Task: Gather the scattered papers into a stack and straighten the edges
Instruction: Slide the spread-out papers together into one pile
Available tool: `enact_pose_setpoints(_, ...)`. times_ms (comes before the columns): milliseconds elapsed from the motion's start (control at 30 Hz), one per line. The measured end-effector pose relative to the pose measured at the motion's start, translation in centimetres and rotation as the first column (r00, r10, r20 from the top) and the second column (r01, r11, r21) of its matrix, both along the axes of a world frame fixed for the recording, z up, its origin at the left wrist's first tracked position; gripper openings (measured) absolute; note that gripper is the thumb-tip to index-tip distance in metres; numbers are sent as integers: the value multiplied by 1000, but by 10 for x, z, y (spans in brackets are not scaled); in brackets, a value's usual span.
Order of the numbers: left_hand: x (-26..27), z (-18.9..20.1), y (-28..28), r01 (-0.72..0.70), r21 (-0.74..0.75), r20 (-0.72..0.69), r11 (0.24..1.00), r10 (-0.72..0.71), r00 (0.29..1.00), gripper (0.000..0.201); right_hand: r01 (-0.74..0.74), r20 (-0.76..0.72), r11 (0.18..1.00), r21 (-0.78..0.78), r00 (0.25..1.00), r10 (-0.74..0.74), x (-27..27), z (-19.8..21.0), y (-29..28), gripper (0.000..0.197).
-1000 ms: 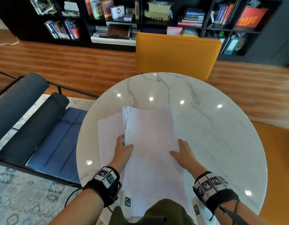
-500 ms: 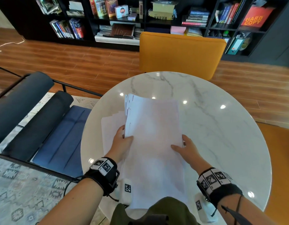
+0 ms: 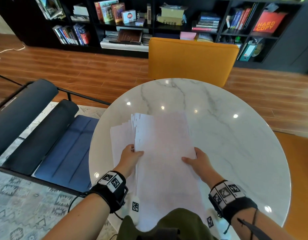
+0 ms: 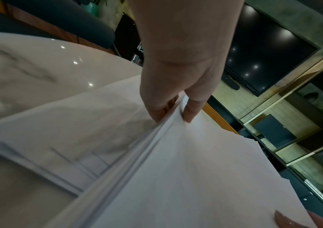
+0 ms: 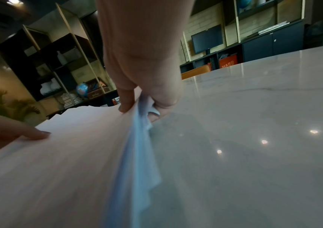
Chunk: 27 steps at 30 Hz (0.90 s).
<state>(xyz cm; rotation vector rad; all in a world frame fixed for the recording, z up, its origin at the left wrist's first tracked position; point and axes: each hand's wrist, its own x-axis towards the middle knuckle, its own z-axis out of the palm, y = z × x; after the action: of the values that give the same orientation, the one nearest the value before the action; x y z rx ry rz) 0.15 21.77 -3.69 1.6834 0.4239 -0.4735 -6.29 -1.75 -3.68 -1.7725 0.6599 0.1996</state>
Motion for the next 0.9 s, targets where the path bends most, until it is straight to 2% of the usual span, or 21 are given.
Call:
enact_pose_setpoints(133,-1,-8,9,11,40,-18,999,-10,1000,16,5,-25,998,-57,1000,-6,-9,-6,9,40)
enact_pose_setpoints(233,2,-12,12,-50,104,28,993,47,999,28,12,-39,996,-88,999,-16,-10,-9,12,39)
enact_pose_setpoints(333,6,-12,12,-137,199,22,970,135,991,28,12,-70,993,-119,997,-20,-8,-9,15,40)
enact_pose_setpoints(500,10,-12,11,-153,219,-42,964,166,985,53,28,-107,988,-155,993,-44,-4,-20,15,55)
enact_pose_setpoints(600,10,-14,13,-152,175,-88,973,169,982,61,55,-98,996,-75,993,-63,-4,-10,18,43)
enact_pose_setpoints(767,2,-16,6,-16,200,-52,980,27,998,27,27,-77,999,31,997,-24,-7,2,15,34)
enact_pose_setpoints(900,-2,-10,-3,21,140,14,990,-23,1000,28,-41,-55,998,49,998,43,-10,4,16,39)
